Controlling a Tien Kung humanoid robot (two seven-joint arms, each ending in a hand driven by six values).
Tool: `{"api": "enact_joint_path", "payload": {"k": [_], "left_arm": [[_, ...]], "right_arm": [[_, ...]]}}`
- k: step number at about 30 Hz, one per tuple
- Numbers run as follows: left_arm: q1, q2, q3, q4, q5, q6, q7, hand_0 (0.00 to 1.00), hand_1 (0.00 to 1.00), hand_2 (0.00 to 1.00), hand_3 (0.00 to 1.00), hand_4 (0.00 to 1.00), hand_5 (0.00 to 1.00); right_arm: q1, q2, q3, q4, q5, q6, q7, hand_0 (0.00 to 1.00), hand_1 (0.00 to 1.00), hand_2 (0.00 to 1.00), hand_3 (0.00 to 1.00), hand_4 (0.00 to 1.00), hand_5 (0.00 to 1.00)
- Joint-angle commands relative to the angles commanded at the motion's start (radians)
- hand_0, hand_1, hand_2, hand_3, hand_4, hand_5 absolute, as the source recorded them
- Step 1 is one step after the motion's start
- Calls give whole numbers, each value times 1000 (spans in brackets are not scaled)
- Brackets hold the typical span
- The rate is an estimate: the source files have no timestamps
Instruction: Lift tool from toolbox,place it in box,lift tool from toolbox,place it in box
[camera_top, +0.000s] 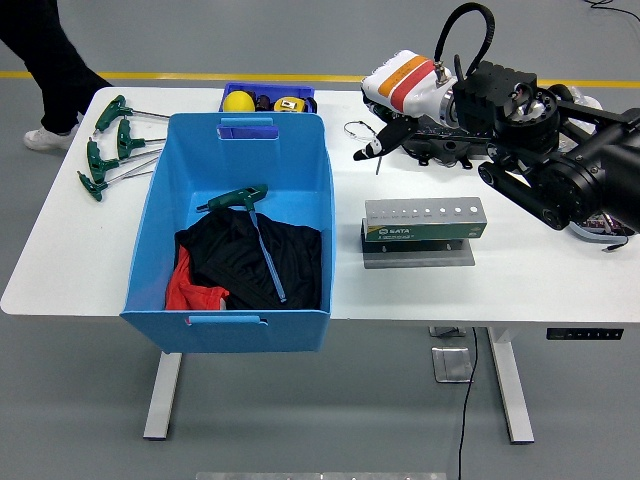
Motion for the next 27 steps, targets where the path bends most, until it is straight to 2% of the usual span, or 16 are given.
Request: {"api": "enact_joint_path", "payload": {"k": [6,14,15,27], "left_arm": [[2,2,-6,0,8,1,2,526,467,477,662,718,639],[0,3,-8,0,12,1,3,526,467,478,663,718,640],[-1,3,-8,0,13,0,4,526,467,476,664,718,639],[-4,3,15,0,-11,-3,2,529,467,476,663,718,640]], "right_arm": [[30,3,63,51,-36,9,-33,22,2,25,24,984,738],[40,14,141,158,-30,31,-59,10,2,21,22,977,735],[38,17,148,175,-30,31,-60,8,2,15,19,952,729],[24,40,132,348,7,20,-94,2,2,8,14,921,721]]}}
